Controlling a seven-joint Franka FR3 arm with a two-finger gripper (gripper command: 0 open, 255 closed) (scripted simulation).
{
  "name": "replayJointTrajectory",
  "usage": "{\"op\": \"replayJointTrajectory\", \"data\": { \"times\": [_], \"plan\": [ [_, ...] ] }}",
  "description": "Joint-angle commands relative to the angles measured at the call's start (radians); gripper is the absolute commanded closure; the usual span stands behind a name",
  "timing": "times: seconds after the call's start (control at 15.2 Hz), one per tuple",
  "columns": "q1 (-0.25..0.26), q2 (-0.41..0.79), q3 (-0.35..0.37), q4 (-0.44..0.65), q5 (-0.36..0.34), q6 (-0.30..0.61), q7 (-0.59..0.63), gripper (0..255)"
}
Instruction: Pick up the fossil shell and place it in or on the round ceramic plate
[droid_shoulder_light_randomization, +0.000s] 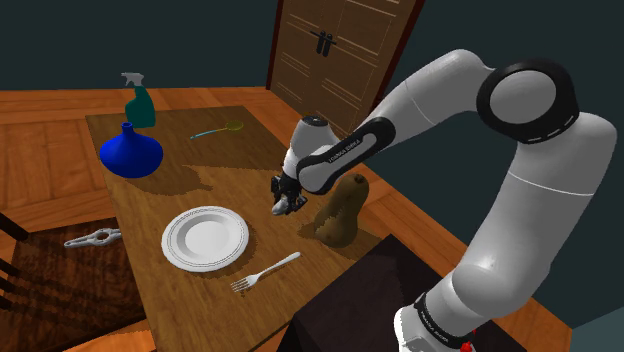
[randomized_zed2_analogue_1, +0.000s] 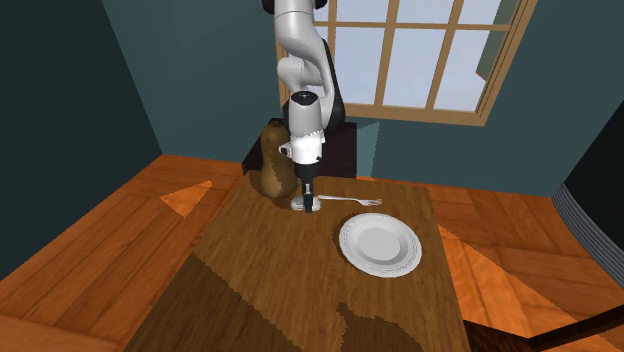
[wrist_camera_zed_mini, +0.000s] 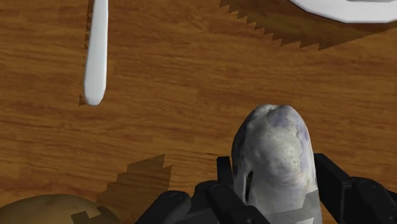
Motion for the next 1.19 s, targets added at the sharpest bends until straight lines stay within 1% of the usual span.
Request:
{"op": "replayJointTrajectory", "data": {
  "times": [0.0,0.13,0.66,1.12],
  "plan": [
    [-0.008,-0.025,0.012,0.001,0.018,-0.025,-0.012,255],
    [-0.015,-0.048,0.021,0.001,0.035,-0.047,-0.024,255],
    [0.158,0.077,0.024,0.188,-0.05,-0.12,0.203,255],
    [0.309,0.216,0.016,0.411,-0.102,-0.215,0.352,255]
  ]
}}
